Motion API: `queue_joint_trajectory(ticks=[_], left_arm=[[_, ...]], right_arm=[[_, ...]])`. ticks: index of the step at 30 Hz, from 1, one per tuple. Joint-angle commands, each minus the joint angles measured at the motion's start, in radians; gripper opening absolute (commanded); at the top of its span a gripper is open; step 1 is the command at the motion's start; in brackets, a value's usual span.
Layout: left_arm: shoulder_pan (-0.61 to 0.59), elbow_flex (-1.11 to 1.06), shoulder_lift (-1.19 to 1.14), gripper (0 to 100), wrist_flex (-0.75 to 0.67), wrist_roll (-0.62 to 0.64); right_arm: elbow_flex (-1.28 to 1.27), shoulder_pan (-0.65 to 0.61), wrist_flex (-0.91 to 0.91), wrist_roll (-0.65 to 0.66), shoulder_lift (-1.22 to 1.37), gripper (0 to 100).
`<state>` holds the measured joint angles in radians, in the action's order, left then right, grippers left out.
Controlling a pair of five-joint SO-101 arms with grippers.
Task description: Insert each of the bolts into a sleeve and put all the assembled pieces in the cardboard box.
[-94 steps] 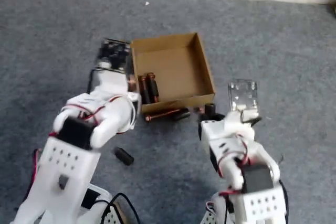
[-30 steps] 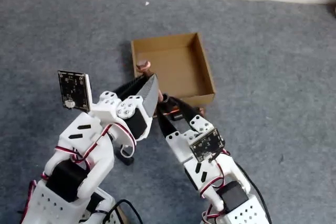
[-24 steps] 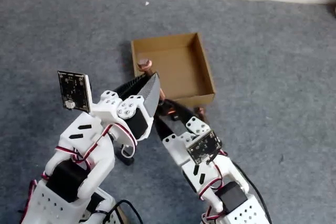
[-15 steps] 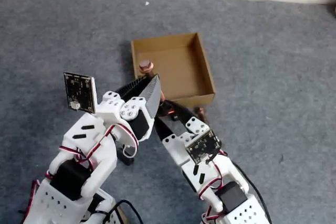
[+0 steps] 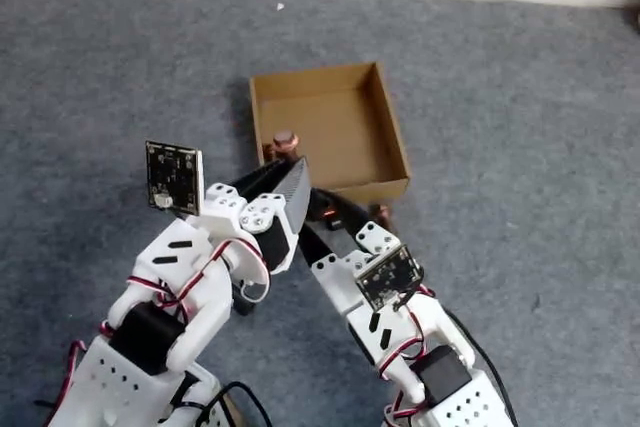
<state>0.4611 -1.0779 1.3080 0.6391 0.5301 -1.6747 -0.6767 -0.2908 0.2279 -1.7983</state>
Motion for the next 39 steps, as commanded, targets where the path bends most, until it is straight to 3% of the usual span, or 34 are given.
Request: queue_joint_trajectory(ticks=[1,7,10,14,19,28,33,39], left_arm=[[0.004,0.005,0.002,1,-0.005,-0.1],[0.061,0.021,0.002,1,0.121,-0.361],[0.099,0.035,0.002,4,0.189,-0.37],[0.099,0.035,0.002,18,0.255,-0.368],[0.039,0.038,0.002,25,0.299,-0.373],[-0.085,0.199,0.002,25,0.454,-0.382],[-0.197,0.22,0.002,24,0.485,-0.493],[-0.381,0.219,0.002,6,0.485,-0.494]], right_arm=[[-0.14,0.01,0.008,0.005,-0.033,0.5],[-0.14,0.015,0.008,0.005,-0.031,0.5],[-0.14,0.033,0.008,0.003,-0.031,0.5],[-0.14,0.042,0.008,0.003,-0.031,0.5],[-0.14,0.05,0.007,0.003,-0.025,0.5],[-0.14,0.157,0.007,-0.071,-0.024,0.5],[-0.14,0.196,-0.041,-0.064,-0.031,0.5],[-0.139,0.208,-0.062,-0.064,-0.031,0.5]])
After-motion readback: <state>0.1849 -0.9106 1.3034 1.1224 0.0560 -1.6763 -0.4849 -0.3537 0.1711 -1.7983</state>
